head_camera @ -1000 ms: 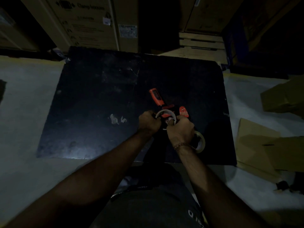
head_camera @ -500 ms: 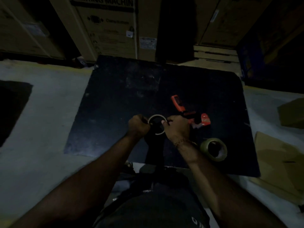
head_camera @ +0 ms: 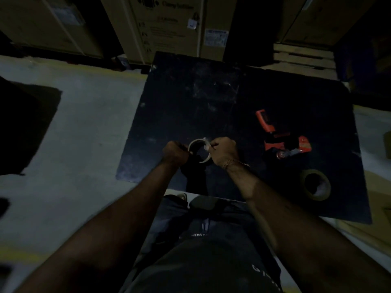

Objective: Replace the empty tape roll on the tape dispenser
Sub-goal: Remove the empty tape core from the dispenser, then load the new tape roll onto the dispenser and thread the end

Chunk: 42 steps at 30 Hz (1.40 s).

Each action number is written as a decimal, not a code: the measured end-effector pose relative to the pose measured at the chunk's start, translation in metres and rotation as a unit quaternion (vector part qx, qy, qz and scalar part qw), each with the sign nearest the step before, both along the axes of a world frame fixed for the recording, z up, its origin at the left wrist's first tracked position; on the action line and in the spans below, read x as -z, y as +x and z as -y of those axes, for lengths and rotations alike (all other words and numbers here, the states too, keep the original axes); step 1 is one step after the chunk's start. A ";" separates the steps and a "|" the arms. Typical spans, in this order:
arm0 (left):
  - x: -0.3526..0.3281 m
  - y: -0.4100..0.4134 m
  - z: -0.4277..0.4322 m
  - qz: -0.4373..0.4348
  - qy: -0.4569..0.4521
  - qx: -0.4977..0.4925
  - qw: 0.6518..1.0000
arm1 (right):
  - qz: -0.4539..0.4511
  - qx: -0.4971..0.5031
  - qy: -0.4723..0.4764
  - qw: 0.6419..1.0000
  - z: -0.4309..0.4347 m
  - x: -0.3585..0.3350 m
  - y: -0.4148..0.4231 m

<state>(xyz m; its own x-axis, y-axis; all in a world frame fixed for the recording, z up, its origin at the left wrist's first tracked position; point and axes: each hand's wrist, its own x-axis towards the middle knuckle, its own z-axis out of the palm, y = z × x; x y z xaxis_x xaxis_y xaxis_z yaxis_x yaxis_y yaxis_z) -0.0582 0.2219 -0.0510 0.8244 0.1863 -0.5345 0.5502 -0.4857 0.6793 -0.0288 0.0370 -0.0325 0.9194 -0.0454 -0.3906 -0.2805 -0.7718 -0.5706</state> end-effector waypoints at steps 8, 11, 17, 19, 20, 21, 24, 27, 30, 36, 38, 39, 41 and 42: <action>-0.014 0.000 -0.004 -0.023 0.000 0.047 0.999 | -0.007 0.003 0.003 1.000 -0.005 0.006 -0.004; -0.023 0.002 0.002 -0.008 0.020 0.040 0.999 | -0.003 0.012 0.015 1.000 0.001 -0.001 -0.003; -0.051 0.020 0.031 0.086 0.075 0.039 0.993 | 0.032 0.037 0.037 0.998 0.030 -0.029 -0.009; -0.065 0.029 0.048 0.108 0.072 0.049 0.990 | 0.042 0.047 0.038 0.997 0.045 -0.039 -0.017; -0.071 0.033 0.058 0.114 0.068 0.060 0.989 | 0.050 0.053 0.040 0.997 0.054 -0.043 -0.022; -0.075 0.038 0.069 0.120 0.065 0.073 0.988 | 0.057 0.063 0.041 0.996 0.064 -0.046 -0.027; -0.083 0.050 0.101 0.147 0.059 0.109 0.981 | 0.072 0.099 0.041 0.992 0.096 -0.054 -0.042; -0.091 0.057 0.135 0.161 0.049 0.139 0.976 | 0.083 0.138 0.020 0.987 0.132 -0.058 -0.061; -0.093 0.057 0.165 0.177 0.034 0.195 0.964 | 0.095 0.165 -0.008 0.982 0.168 -0.058 -0.075; -0.088 0.048 0.206 0.167 0.012 0.270 0.948 | 0.087 0.256 -0.095 0.958 0.239 -0.044 -0.101; -0.086 0.045 0.213 0.158 0.015 0.285 0.945 | 0.059 0.253 -0.141 0.955 0.249 -0.040 -0.108; -0.086 0.044 0.216 0.155 0.017 0.289 0.945 | 0.039 0.245 -0.163 0.955 0.252 -0.040 -0.111; -0.083 0.044 0.220 0.148 0.019 0.285 0.947 | 0.017 0.230 -0.182 0.956 0.257 -0.040 -0.113; -0.082 0.044 0.221 0.145 0.023 0.281 0.948 | 0.012 0.224 -0.179 0.958 0.258 -0.039 -0.113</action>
